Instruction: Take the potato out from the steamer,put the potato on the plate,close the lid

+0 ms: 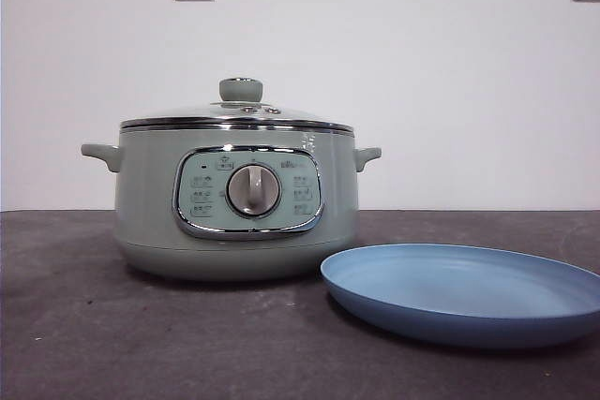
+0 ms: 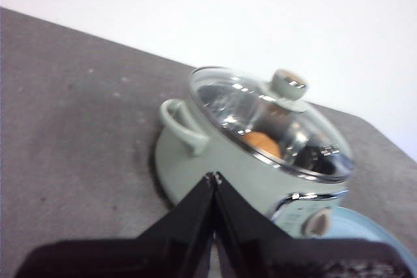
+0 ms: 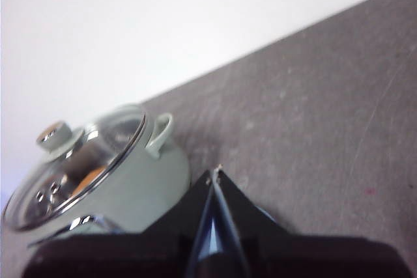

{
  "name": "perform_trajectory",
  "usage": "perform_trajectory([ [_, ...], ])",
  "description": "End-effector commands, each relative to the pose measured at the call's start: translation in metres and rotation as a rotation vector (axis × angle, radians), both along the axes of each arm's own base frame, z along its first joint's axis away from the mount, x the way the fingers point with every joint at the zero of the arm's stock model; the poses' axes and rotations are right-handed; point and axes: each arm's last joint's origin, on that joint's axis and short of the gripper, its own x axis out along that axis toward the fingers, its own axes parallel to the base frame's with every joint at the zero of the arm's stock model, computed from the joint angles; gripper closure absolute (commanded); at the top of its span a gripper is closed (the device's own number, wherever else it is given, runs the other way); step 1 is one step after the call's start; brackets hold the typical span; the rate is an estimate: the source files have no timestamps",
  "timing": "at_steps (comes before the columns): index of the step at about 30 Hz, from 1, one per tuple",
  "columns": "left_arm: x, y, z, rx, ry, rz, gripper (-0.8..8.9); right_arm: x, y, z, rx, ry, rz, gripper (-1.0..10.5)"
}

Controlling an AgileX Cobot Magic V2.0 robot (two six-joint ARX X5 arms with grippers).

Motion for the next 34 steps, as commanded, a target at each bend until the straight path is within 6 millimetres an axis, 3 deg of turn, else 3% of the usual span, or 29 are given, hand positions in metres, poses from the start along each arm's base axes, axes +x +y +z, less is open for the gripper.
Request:
perform_trajectory([
  [1, -0.005, 0.0, 0.012, 0.029, -0.012, -0.023, 8.22, 0.002, 0.001, 0.019, -0.076, 0.022, 0.052, 9.6],
  [15, 0.012, -0.007, 0.079, 0.215, 0.168, -0.356, 8.22, 0.025, 0.016, 0.104, -0.283, 0.245, 0.47, 9.6],
  [21, 0.02, -0.009, 0.103, 0.281, 0.249, -0.455, 8.22, 0.026, 0.022, 0.122, -0.372, 0.337, 0.59, 9.6],
  [28, 0.024, -0.011, 0.119, 0.295, 0.243, -0.475, 7.98, 0.027, 0.026, 0.125, -0.391, 0.347, 0.626, 9.4],
  [29, 0.024, -0.011, 0.119, 0.295, 0.241, -0.476, 7.47, 0.027, 0.026, 0.125, -0.391, 0.346, 0.626, 9.2],
  [30, 0.024, -0.011, 0.119, 0.296, 0.242, -0.475, 6.14, 0.027, 0.026, 0.125, -0.391, 0.346, 0.625, 8.4],
  [33, 0.024, -0.011, 0.12, 0.297, 0.241, -0.474, 2.16, 0.027, 0.026, 0.125, -0.381, 0.353, 0.618, 4.9],
  [34, 0.024, -0.011, 0.119, 0.298, 0.242, -0.472, 1.81, 0.027, 0.026, 0.125, -0.377, 0.355, 0.616, 3.9],
])
